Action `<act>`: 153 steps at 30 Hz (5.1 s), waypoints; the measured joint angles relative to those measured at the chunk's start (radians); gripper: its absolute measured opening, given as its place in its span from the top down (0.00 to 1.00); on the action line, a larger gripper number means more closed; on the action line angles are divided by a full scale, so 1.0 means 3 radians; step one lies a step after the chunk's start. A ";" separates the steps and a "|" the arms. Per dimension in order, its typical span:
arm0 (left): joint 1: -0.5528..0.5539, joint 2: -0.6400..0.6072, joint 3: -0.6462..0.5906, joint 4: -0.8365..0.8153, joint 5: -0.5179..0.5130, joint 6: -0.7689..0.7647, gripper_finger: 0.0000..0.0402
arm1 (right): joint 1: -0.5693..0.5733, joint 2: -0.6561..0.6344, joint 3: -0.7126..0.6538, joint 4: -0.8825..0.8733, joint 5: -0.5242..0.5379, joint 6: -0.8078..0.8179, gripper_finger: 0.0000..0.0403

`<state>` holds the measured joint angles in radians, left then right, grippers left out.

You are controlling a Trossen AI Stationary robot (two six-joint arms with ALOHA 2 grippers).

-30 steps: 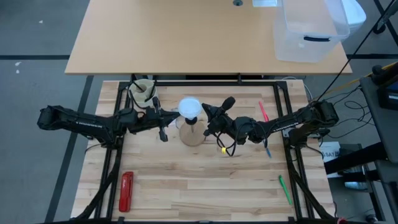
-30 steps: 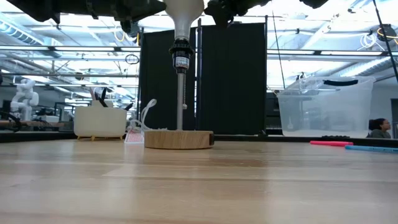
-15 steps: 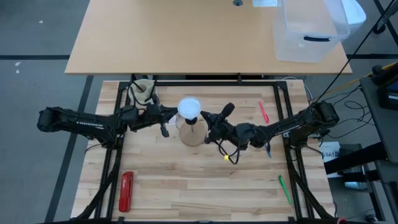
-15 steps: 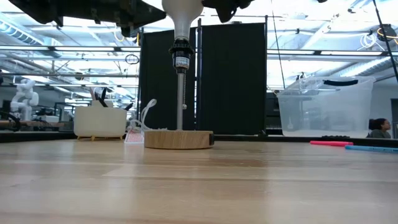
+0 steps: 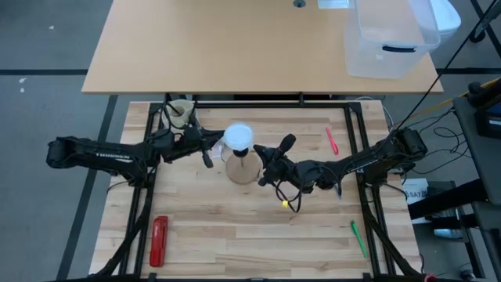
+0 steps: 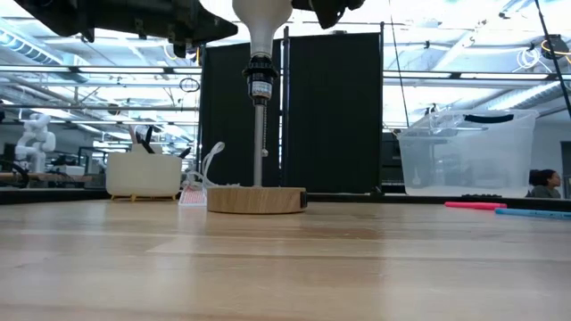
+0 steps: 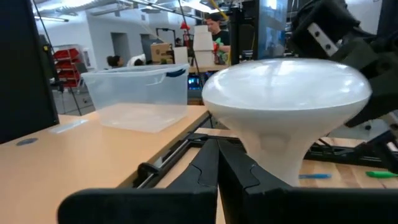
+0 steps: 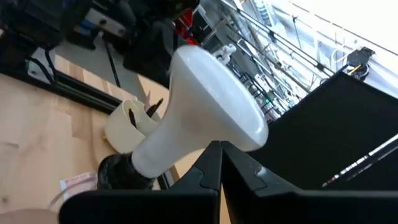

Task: Screw lightbulb
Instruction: Insert the lightbulb into the desk lamp

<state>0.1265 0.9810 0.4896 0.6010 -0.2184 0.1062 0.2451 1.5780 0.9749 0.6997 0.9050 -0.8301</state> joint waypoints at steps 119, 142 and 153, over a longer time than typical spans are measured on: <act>-0.0541 -0.0023 0.0001 0.0130 -0.0099 -0.0077 1.00 | -0.0488 0.0003 0.0177 -0.0180 -0.0361 -0.0388 1.00; -0.0228 -0.0017 0.0001 -0.0126 -0.0101 -0.0161 1.00 | -0.0214 0.0001 0.0178 -0.0386 -0.0329 -0.0166 1.00; -0.0022 -0.0010 0.0001 -0.0178 -0.0058 -0.0184 1.00 | -0.0057 0.0019 0.0179 -0.0488 -0.0256 -0.0070 1.00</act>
<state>0.1199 0.9779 0.4900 0.5476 -0.2359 0.0509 0.2281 1.5837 1.0286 0.5531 0.8281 -0.8510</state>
